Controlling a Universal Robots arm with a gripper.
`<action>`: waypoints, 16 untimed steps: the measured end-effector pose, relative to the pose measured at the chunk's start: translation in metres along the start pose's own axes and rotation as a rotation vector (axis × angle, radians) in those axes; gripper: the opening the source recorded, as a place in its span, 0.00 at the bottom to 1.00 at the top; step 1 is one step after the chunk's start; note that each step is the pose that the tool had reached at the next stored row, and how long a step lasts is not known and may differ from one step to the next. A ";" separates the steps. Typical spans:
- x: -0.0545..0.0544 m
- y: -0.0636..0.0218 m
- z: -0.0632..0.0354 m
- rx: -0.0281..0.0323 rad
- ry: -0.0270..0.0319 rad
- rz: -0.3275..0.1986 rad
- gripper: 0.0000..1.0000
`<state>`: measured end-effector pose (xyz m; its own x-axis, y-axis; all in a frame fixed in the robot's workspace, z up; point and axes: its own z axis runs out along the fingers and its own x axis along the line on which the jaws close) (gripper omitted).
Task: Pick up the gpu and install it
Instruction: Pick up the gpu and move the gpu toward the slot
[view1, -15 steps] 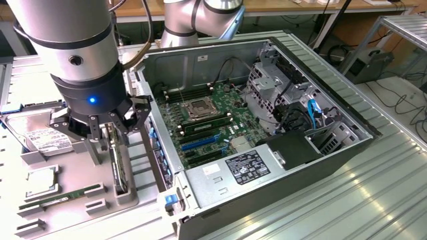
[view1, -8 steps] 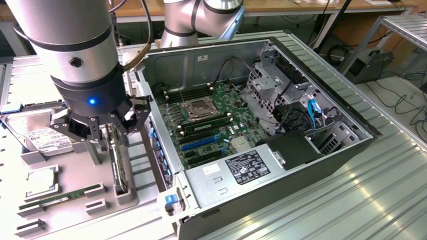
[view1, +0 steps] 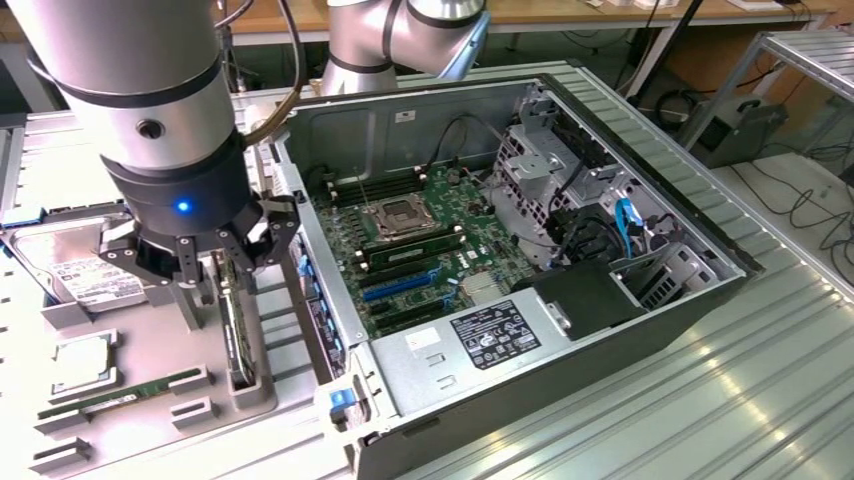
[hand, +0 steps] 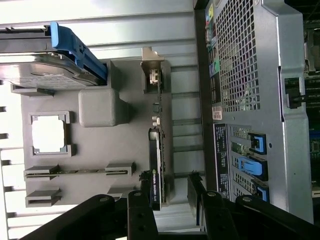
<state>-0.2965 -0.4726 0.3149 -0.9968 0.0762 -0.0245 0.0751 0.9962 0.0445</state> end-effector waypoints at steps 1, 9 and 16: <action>0.000 0.0000 0.0003 0.0000 0.0000 0.000 0.42; 0.002 -0.0003 0.0030 0.0001 0.0000 0.000 0.42; 0.003 -0.0004 0.0049 0.0000 0.0000 0.000 0.42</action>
<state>-0.2992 -0.4726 0.3099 -0.9968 0.0762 -0.0245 0.0751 0.9962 0.0445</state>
